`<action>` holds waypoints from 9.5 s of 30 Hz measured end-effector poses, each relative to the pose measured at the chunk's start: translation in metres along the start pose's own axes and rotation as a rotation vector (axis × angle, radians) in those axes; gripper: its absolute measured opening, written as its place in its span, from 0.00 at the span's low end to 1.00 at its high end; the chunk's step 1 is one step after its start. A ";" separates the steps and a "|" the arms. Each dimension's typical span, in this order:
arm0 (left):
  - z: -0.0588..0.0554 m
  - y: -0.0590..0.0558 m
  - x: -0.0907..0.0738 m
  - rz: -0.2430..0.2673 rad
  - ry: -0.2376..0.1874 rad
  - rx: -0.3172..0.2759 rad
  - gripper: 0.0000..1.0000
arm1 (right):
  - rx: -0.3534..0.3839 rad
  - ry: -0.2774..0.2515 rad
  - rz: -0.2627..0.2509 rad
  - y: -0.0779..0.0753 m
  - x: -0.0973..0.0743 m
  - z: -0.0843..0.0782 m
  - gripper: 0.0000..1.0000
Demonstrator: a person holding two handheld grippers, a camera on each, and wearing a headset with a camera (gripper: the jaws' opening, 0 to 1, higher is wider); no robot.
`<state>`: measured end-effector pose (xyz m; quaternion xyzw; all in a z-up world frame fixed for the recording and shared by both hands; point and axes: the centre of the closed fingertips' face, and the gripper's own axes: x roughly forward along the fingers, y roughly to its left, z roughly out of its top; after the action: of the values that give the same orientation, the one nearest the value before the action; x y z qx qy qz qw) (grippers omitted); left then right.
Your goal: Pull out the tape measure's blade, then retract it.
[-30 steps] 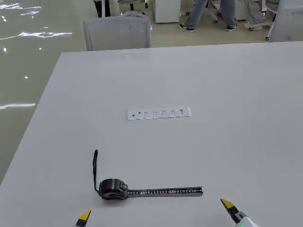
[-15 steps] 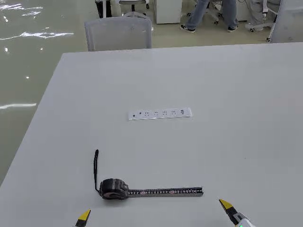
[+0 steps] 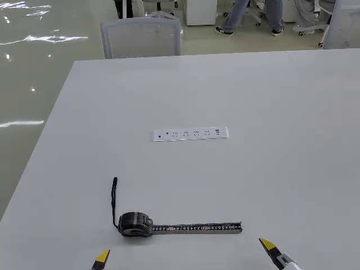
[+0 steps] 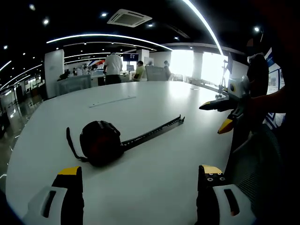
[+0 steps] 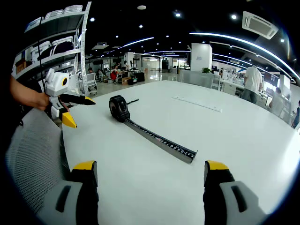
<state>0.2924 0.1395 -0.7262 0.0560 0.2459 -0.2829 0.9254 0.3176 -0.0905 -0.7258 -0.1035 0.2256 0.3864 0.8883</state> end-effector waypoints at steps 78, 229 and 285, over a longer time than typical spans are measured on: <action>0.027 0.091 0.072 0.404 0.056 -0.239 0.76 | -0.299 0.253 0.440 -0.083 0.080 -0.032 0.14; 0.005 0.102 0.086 0.436 0.177 -0.423 0.62 | -0.456 0.242 0.528 0.004 0.157 0.023 0.13; 0.005 0.104 0.085 0.415 0.162 -0.473 0.63 | -0.449 0.199 0.543 0.083 0.222 0.055 0.12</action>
<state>0.4124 0.1831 -0.7672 -0.0893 0.3610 -0.0179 0.9281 0.4071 0.1277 -0.7853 -0.2695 0.2397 0.6362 0.6821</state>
